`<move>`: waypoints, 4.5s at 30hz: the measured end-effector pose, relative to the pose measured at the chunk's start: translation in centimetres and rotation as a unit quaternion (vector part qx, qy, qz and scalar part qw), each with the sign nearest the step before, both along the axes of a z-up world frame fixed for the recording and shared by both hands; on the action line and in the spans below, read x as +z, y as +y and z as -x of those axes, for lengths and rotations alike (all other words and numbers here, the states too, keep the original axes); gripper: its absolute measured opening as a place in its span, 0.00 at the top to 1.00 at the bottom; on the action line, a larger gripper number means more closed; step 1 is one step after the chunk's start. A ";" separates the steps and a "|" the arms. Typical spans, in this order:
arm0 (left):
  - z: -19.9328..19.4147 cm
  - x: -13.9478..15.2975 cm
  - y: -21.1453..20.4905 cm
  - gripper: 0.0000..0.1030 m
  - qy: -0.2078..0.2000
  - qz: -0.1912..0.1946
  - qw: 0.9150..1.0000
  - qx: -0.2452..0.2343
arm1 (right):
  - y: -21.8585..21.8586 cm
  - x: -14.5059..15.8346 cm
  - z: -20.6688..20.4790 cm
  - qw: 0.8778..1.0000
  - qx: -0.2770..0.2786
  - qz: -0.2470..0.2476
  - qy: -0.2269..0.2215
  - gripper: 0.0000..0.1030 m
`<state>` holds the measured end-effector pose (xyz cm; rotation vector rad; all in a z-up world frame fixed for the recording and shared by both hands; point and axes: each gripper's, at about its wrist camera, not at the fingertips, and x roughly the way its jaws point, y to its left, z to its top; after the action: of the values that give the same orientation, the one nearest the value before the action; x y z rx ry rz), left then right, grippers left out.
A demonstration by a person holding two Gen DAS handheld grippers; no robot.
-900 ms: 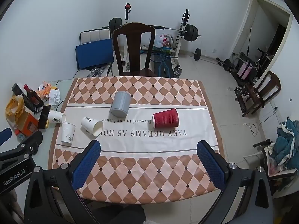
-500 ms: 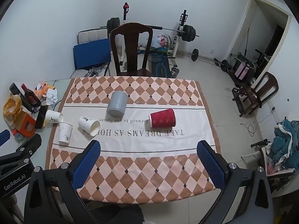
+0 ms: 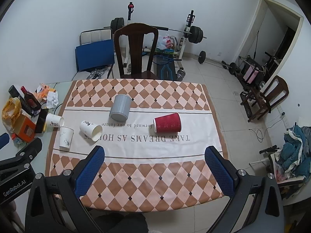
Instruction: Flip cup upside down
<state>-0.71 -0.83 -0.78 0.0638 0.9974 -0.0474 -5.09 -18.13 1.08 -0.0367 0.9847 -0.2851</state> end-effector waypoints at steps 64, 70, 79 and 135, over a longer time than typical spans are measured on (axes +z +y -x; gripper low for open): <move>0.1 -0.8 -0.4 0.00 0.003 -0.002 1.000 0.000 | 0.4 0.1 -1.0 1.000 0.001 0.000 0.004 0.00; -1.3 -1.2 0.4 0.00 0.005 -0.003 1.000 0.000 | 1.4 -0.1 -2.0 1.000 -0.003 -0.005 0.005 0.00; -7.9 -9.9 -0.4 0.00 -0.010 -0.178 0.981 -0.072 | -0.6 -11.7 -8.2 0.992 0.003 -0.017 0.122 0.01; -7.6 -28.8 -6.2 0.45 0.356 0.073 0.930 -0.062 | -8.5 -32.4 -7.5 0.947 -0.008 -0.071 0.313 0.11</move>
<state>6.88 -7.08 -29.59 -0.0328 1.7142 -0.2756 2.37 -26.60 -31.32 0.0149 1.6372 -0.2182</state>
